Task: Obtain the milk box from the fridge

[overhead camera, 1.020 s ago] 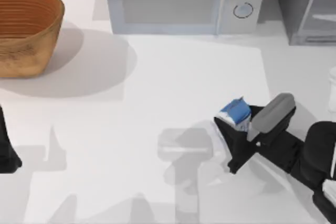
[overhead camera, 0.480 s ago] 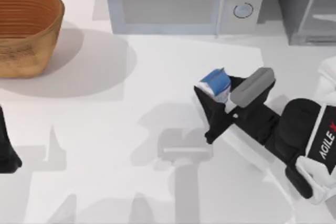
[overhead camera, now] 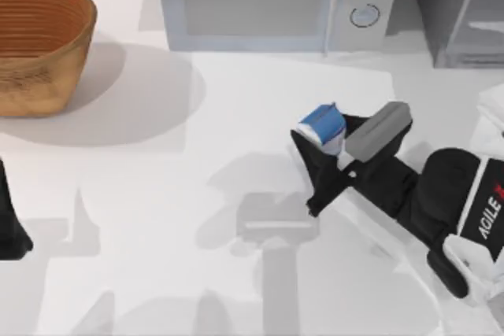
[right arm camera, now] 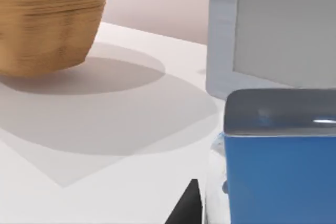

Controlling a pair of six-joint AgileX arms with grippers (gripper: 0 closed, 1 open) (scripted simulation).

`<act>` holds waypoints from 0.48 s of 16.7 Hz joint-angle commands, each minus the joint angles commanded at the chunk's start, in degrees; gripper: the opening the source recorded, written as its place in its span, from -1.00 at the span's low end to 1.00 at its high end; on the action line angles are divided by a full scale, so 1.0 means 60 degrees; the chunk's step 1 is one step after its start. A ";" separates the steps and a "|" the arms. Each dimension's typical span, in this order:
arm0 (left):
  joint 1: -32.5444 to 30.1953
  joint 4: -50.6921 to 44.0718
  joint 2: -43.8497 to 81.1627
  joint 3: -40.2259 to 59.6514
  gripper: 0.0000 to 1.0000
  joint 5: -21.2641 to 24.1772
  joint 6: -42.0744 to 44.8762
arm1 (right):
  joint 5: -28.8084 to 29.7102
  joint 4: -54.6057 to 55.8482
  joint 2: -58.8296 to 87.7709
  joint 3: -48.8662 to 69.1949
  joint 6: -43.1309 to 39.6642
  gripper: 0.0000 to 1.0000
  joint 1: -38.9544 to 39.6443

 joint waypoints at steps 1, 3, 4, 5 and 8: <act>0.0000 0.0000 0.0000 0.0000 1.00 0.0000 0.0000 | 0.0000 0.0000 0.0000 0.0000 0.0000 0.21 0.0000; 0.0000 0.0000 0.0000 0.0000 1.00 0.0000 0.0000 | 0.0000 0.0000 0.0000 0.0000 0.0000 0.51 0.0000; 0.0000 0.0000 0.0000 0.0000 1.00 0.0000 0.0000 | 0.0000 0.0000 0.0000 0.0000 0.0000 0.66 0.0000; 0.0000 0.0000 0.0000 0.0000 1.00 0.0000 0.0000 | 0.0000 0.0000 0.0000 0.0000 0.0000 0.81 0.0000; 0.0000 0.0000 0.0000 0.0000 1.00 0.0000 0.0000 | 0.0000 0.0000 0.0000 0.0000 0.0000 1.00 0.0000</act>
